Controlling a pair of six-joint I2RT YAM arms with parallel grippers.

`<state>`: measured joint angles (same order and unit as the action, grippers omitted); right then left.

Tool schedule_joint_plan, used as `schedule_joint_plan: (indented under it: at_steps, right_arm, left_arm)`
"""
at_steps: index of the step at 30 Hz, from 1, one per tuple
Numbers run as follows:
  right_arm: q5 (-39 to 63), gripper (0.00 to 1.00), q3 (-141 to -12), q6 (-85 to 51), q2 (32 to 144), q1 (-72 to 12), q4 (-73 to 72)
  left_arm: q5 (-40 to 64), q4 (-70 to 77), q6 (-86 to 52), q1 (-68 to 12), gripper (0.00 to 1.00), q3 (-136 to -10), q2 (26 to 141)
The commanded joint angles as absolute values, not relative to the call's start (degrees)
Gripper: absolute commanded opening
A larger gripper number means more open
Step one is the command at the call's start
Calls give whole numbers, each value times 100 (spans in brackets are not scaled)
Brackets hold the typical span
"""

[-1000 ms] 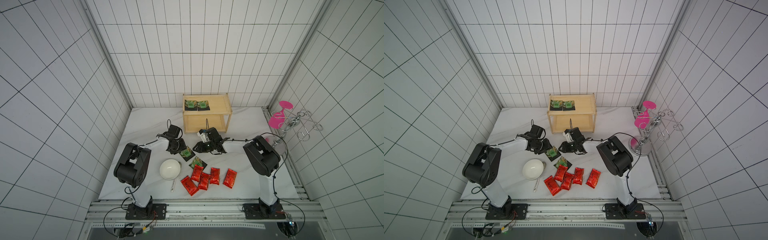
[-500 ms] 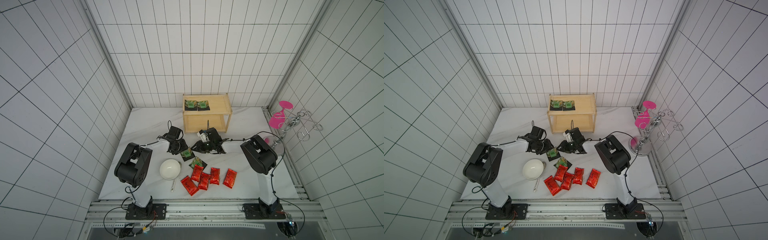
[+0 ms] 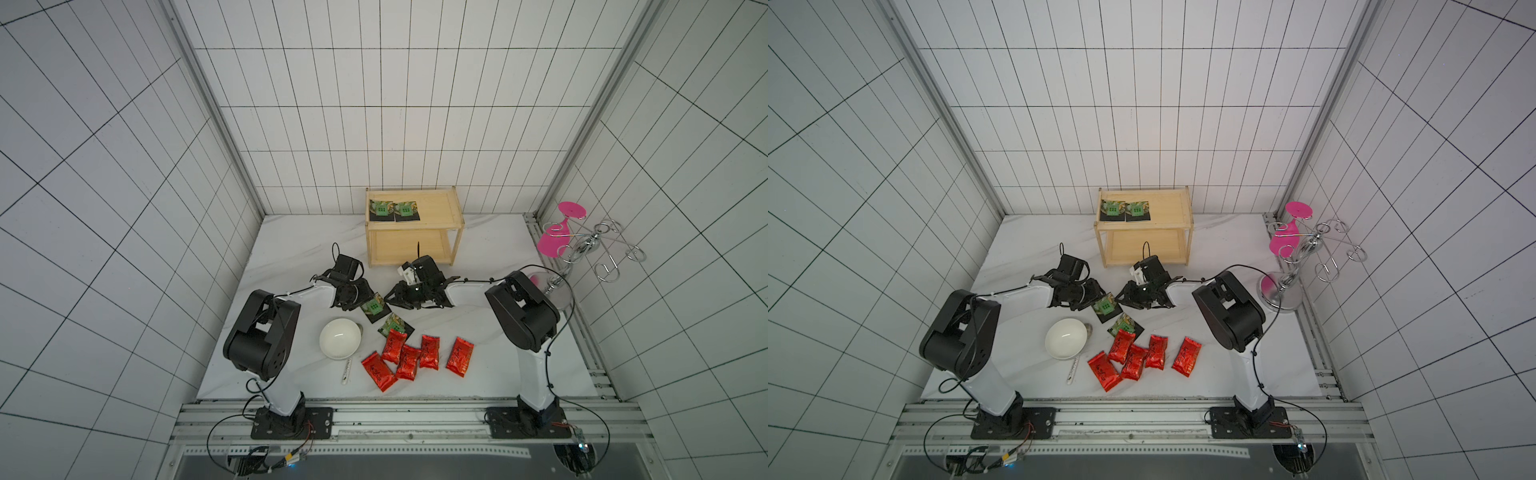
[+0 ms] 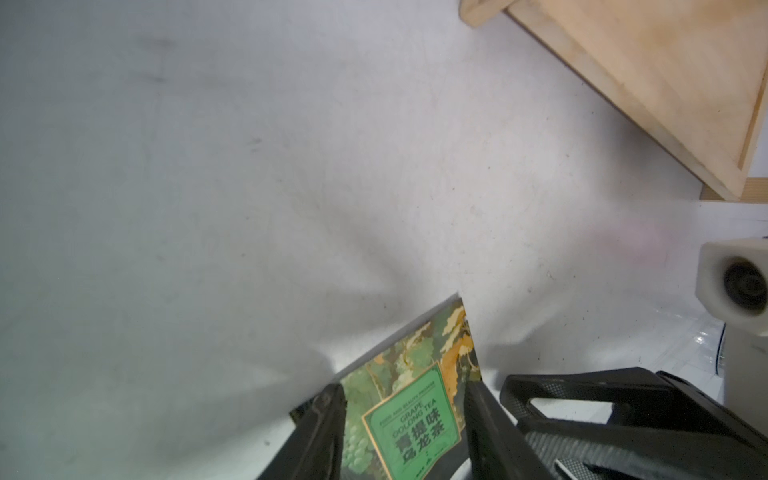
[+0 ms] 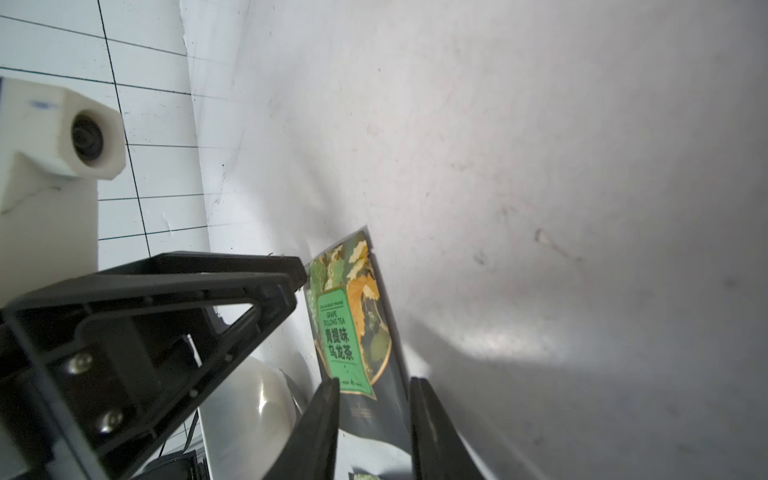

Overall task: Place the tea bags on the shelf by color
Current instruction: Pick up the tea bag from the center of the board.

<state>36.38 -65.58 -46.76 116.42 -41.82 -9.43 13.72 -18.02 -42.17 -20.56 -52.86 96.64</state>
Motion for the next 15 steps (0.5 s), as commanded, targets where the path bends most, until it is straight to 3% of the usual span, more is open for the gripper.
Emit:
schedule_joint_plan:
  at_steps: [1, 15]
  right_arm:
    - [3470, 32, -6363, -4632, 11393, -4181, -684]
    - [3384, 32, -6515, -4477, 11527, -4236, -527]
  left_arm:
    - [1181, -2148, -4046, -2039, 51, -5501, 9222]
    - [1301, -2417, -3980, -2440, 54, -5290, 9177]
